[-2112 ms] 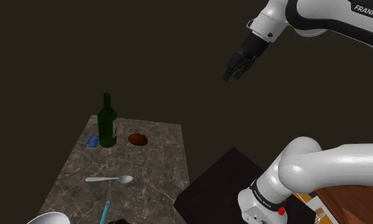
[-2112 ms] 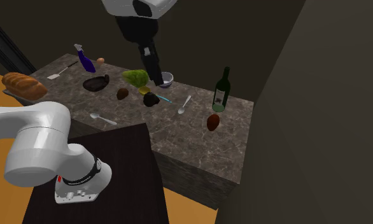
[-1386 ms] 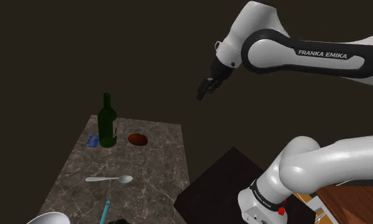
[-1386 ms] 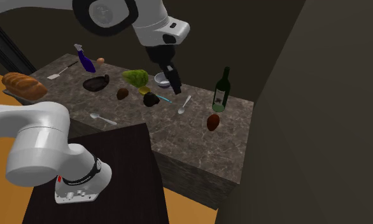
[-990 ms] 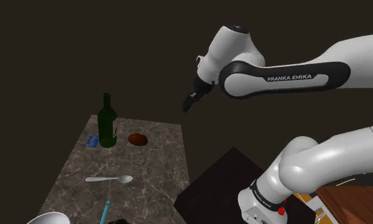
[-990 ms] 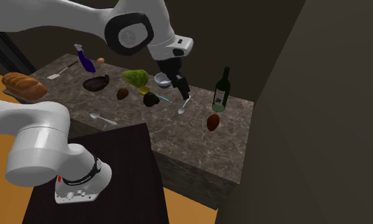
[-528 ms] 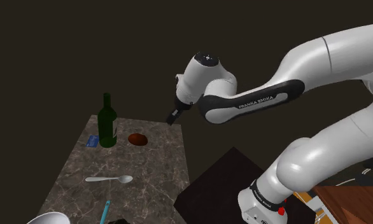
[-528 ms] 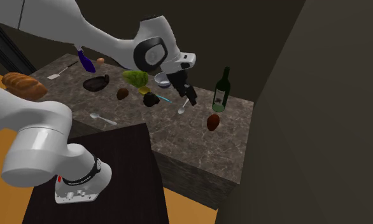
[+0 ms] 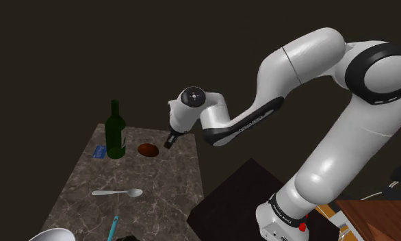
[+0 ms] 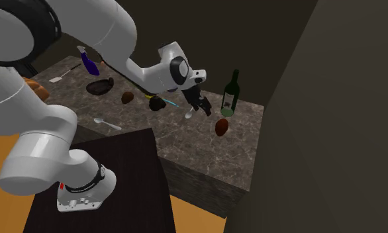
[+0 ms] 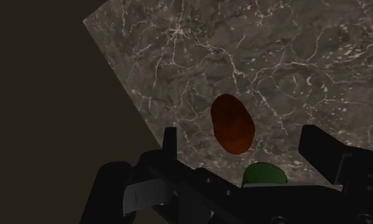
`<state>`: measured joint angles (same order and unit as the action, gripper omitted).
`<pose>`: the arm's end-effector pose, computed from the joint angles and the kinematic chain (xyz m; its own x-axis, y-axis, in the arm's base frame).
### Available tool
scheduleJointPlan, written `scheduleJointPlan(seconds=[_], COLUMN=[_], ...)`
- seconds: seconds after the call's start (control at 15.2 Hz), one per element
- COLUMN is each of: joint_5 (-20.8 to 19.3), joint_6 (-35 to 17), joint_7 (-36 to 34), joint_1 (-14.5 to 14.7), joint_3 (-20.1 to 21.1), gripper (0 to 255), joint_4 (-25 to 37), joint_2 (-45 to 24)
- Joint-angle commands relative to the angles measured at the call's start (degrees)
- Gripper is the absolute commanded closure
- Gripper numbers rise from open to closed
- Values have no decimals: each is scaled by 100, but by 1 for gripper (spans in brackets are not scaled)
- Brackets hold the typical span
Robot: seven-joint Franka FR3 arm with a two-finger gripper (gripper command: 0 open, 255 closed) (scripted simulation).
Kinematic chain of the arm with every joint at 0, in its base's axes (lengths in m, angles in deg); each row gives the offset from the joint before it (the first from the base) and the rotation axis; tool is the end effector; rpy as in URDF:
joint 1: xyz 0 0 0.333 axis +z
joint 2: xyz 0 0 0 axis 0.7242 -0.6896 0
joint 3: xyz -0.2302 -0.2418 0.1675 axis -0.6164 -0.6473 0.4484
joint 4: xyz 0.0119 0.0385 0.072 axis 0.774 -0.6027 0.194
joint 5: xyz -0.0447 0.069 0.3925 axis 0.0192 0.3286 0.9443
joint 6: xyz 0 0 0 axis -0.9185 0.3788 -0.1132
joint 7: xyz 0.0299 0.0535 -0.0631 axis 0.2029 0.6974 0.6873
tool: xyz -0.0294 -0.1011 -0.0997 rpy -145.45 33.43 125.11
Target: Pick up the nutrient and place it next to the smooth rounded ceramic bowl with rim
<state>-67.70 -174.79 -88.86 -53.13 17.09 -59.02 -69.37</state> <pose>0.4796 0.1979 0.2974 0.8556 0.4731 0.2099 0.3667 -0.8403 0.3992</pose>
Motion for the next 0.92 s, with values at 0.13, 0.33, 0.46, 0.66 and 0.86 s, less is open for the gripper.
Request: scheduleJointPlan(seconds=[0.13,0.33,0.46,0.66,0.86], joint_5=[-1619,-2466,-2930,-3514,-3975], joint_6=[299,547,705,921,1100], joint_7=[-980,-1426,-1630,-1826,-1914], joint_1=[347,680,891,1184,1443], joint_3=[-264,-516,-678,-906,-1116], gripper=[0,0,0,0,0], joint_4=[660,1157,1504,2052,2622], joint_2=[-1118,-1869,-2349,-3051,-3717])
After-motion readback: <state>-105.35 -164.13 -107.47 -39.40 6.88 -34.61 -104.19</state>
